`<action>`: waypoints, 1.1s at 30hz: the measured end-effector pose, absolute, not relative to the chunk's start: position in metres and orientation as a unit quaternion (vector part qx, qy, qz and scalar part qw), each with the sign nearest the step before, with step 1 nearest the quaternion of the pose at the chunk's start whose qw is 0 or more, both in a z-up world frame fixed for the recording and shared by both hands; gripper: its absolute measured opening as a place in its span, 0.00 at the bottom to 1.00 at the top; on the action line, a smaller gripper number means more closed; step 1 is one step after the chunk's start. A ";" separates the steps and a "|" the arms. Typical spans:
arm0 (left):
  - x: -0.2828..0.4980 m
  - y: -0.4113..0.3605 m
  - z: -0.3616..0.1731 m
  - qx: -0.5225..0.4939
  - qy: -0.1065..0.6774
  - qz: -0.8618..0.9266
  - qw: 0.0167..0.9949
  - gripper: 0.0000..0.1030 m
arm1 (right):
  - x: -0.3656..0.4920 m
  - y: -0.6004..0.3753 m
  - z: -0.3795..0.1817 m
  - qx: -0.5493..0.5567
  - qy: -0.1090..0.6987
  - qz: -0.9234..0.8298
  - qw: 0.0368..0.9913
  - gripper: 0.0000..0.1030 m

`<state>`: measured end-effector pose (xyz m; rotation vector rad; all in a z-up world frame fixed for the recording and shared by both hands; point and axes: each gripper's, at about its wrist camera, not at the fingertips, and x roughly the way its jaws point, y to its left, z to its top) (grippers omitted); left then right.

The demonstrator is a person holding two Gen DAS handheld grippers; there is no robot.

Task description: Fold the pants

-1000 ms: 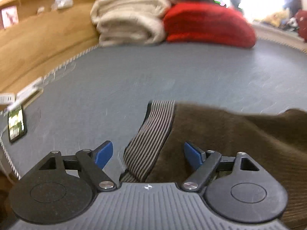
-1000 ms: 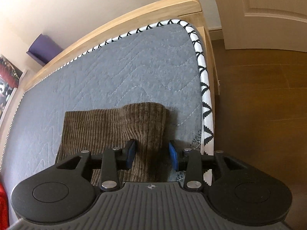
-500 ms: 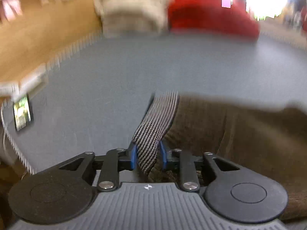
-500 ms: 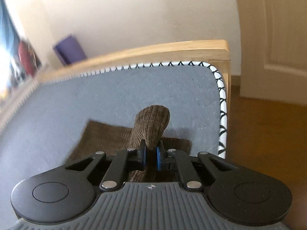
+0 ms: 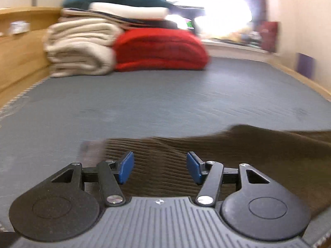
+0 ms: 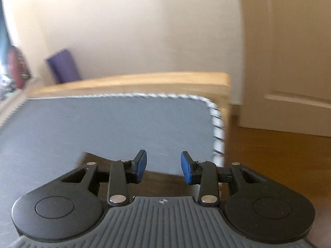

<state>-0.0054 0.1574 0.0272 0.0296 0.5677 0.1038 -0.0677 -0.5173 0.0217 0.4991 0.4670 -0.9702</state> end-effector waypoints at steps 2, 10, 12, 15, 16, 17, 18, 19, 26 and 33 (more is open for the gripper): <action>0.001 0.145 0.017 0.023 0.289 0.024 0.957 0.60 | -0.052 -0.511 0.033 0.207 0.219 -0.404 0.864 0.40; 0.009 0.106 -0.044 0.115 0.405 -0.023 0.907 0.56 | -0.007 -0.511 0.022 0.183 0.266 -0.268 0.908 0.45; 0.010 0.107 -0.044 0.094 0.406 -0.022 0.909 0.56 | 0.000 -0.526 0.009 0.212 0.279 -0.270 0.897 0.45; 0.012 0.112 -0.046 0.095 0.400 -0.025 0.911 0.56 | 0.015 -0.549 -0.012 0.255 0.302 -0.275 0.876 0.45; 0.012 0.111 -0.046 0.095 0.398 -0.026 0.912 0.56 | 0.020 -0.553 -0.017 0.267 0.304 -0.277 0.872 0.45; 0.010 0.113 -0.047 0.095 0.397 -0.026 0.913 0.57 | 0.025 -0.556 -0.022 0.276 0.304 -0.282 0.867 0.45; 0.013 0.117 -0.048 0.093 0.395 -0.026 0.914 0.57 | 0.032 -0.557 -0.026 0.283 0.304 -0.285 0.864 0.45; 0.010 0.118 -0.049 0.092 0.393 -0.025 0.914 0.58 | 0.039 -0.560 -0.031 0.293 0.305 -0.285 0.860 0.46; -0.003 0.129 -0.049 0.085 0.383 -0.026 0.919 0.58 | 0.103 -0.549 -0.060 0.255 0.361 -0.288 0.850 0.48; -0.008 0.132 -0.048 0.087 0.378 -0.029 0.921 0.59 | 0.136 -0.530 -0.060 0.156 0.374 -0.358 0.842 0.17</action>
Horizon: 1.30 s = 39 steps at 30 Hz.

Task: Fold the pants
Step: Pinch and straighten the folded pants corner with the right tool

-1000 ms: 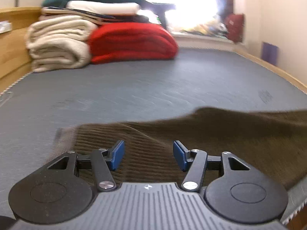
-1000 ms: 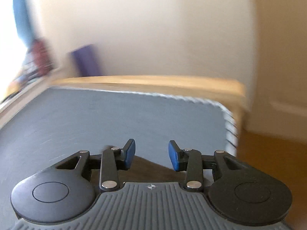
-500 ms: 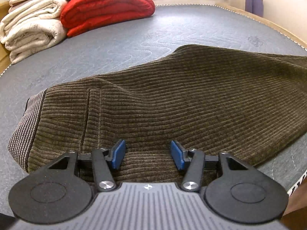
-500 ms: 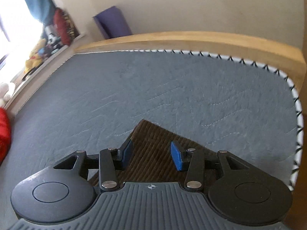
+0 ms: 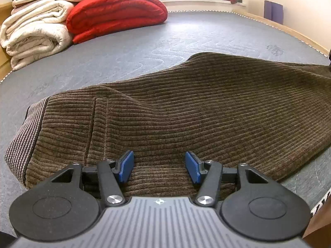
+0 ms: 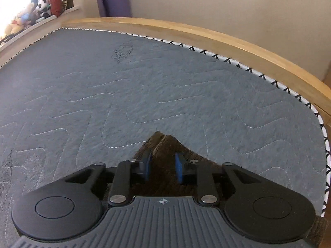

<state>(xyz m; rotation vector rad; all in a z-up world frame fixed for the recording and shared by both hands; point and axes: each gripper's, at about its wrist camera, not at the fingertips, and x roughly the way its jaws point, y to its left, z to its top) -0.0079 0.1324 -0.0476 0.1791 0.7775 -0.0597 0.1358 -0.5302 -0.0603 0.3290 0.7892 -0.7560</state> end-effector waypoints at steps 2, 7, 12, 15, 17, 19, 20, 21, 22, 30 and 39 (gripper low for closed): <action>-0.009 0.132 -0.048 0.089 0.378 -0.029 0.921 0.59 | 0.133 -0.530 -0.054 0.158 0.351 -0.373 0.844 0.06; -0.009 0.133 -0.047 0.088 0.381 -0.031 0.920 0.59 | 0.129 -0.535 -0.031 0.193 0.279 -0.390 0.856 0.08; -0.004 0.134 -0.040 0.081 0.392 -0.029 0.916 0.60 | 0.117 -0.548 -0.040 0.222 0.337 -0.383 0.831 0.41; -0.001 0.130 -0.032 0.077 0.389 -0.032 0.917 0.60 | 0.092 -0.547 -0.010 0.229 0.294 -0.384 0.845 0.40; -0.004 0.126 -0.021 0.066 0.368 -0.053 0.926 0.60 | 0.071 -0.544 0.009 0.232 0.275 -0.368 0.857 0.40; -0.007 0.124 -0.012 0.048 0.353 -0.077 0.931 0.60 | 0.040 -0.546 0.027 0.252 0.256 -0.347 0.866 0.40; -0.008 0.123 -0.009 0.036 0.351 -0.093 0.931 0.60 | 0.023 -0.548 0.033 0.265 0.246 -0.341 0.868 0.41; -0.008 0.122 -0.009 0.025 0.355 -0.111 0.928 0.60 | 0.004 -0.550 0.037 0.280 0.239 -0.332 0.868 0.41; -0.006 0.119 -0.013 0.027 0.372 -0.123 0.920 0.61 | -0.011 -0.553 0.037 0.292 0.238 -0.325 0.867 0.41; 0.005 0.116 -0.030 0.047 0.435 -0.136 0.889 0.64 | -0.098 -0.562 -0.007 0.402 0.326 -0.332 0.789 0.45; 0.002 0.111 -0.034 0.057 0.429 -0.130 0.892 0.64 | -0.087 -0.576 -0.038 0.452 0.324 -0.327 0.764 0.47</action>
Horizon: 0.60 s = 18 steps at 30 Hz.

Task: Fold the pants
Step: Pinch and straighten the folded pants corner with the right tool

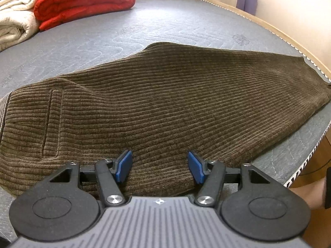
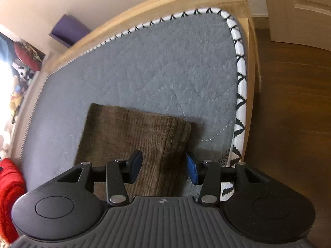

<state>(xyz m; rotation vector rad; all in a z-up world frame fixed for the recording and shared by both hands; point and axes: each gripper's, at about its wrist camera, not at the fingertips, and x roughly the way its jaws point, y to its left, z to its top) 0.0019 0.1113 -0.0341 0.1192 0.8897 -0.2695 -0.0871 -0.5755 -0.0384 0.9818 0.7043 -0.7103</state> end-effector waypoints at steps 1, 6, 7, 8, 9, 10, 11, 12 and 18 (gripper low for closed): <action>0.002 0.112 -0.035 0.058 0.428 -0.130 0.893 0.64 | -0.085 -0.578 -0.043 0.455 0.329 -0.332 0.758 0.47; -0.004 0.111 -0.037 0.061 0.422 -0.128 0.896 0.66 | -0.075 -0.583 -0.051 0.463 0.306 -0.361 0.749 0.47; -0.005 0.110 -0.039 0.061 0.421 -0.127 0.896 0.67 | -0.072 -0.583 -0.051 0.460 0.306 -0.364 0.750 0.37; -0.005 0.110 -0.039 0.061 0.421 -0.127 0.896 0.67 | -0.069 -0.584 -0.051 0.456 0.307 -0.366 0.751 0.15; -0.005 0.109 -0.040 0.061 0.421 -0.127 0.896 0.68 | -0.067 -0.585 -0.053 0.458 0.307 -0.360 0.752 0.15; -0.005 0.109 -0.041 0.060 0.422 -0.127 0.896 0.68 | -0.068 -0.584 -0.052 0.461 0.302 -0.360 0.753 0.14; -0.004 0.109 -0.041 0.059 0.423 -0.126 0.895 0.68 | -0.068 -0.582 -0.048 0.459 0.296 -0.360 0.756 0.14; -0.003 0.109 -0.040 0.058 0.424 -0.126 0.895 0.69 | -0.069 -0.579 -0.043 0.455 0.289 -0.360 0.761 0.14; 0.001 0.118 -0.033 0.036 0.433 -0.127 0.892 0.69 | -0.045 -0.506 0.044 0.300 0.242 -0.310 0.869 0.13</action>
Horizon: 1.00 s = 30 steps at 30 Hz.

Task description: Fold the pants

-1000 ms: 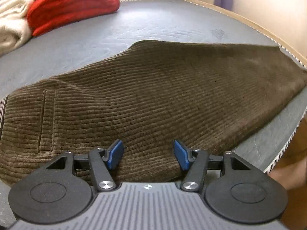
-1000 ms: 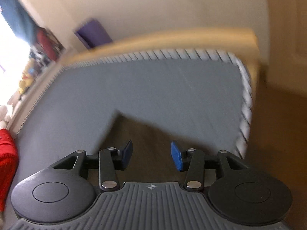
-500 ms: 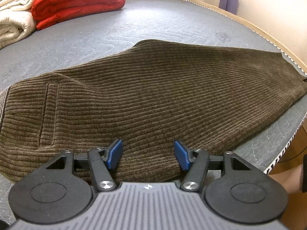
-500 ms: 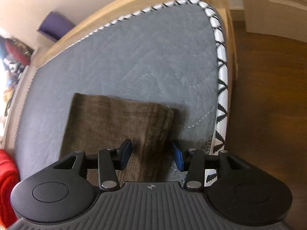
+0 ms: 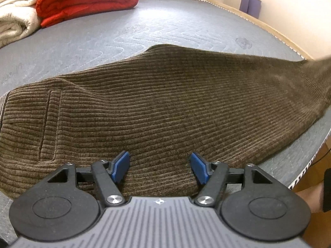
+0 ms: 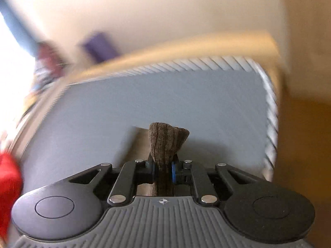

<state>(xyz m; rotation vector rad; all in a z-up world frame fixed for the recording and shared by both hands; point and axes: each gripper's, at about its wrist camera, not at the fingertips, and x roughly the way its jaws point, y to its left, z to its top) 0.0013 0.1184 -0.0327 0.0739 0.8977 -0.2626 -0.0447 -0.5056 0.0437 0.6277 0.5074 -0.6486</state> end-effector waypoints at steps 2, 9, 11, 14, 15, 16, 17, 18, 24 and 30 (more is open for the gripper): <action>0.002 0.127 -0.024 0.022 0.419 -0.111 0.901 0.69 | -0.035 -0.443 0.080 0.195 0.223 -0.259 0.919 0.13; 0.001 0.172 -0.001 -0.047 0.388 -0.074 0.918 0.69 | -0.061 -0.176 0.102 -0.104 0.176 0.027 0.979 0.14; -0.001 0.182 0.002 -0.056 0.393 -0.069 0.915 0.69 | -0.072 -0.109 0.070 -0.157 0.221 0.120 0.955 0.16; -0.002 0.190 0.006 -0.068 0.399 -0.071 0.912 0.69 | -0.082 -0.038 -0.002 -0.206 0.355 0.232 0.882 0.18; -0.004 0.193 0.008 -0.072 0.401 -0.071 0.911 0.69 | -0.085 -0.026 -0.026 -0.209 0.398 0.254 0.856 0.18; -0.005 0.196 0.008 -0.077 0.403 -0.071 0.909 0.69 | -0.088 -0.020 -0.041 -0.205 0.430 0.267 0.838 0.19; -0.005 0.195 0.010 -0.082 0.406 -0.072 0.907 0.70 | -0.091 -0.017 -0.051 -0.194 0.452 0.273 0.827 0.25; -0.006 0.197 0.010 -0.088 0.407 -0.074 0.906 0.70 | -0.095 -0.016 -0.051 -0.187 0.454 0.266 0.829 0.25; -0.003 0.203 0.008 -0.127 0.407 -0.076 0.901 0.69 | -0.095 -0.053 -0.010 -0.093 0.436 0.277 0.851 0.43; 0.001 0.207 0.006 -0.169 0.409 -0.073 0.894 0.65 | -0.095 -0.062 -0.015 -0.064 0.438 0.292 0.848 0.45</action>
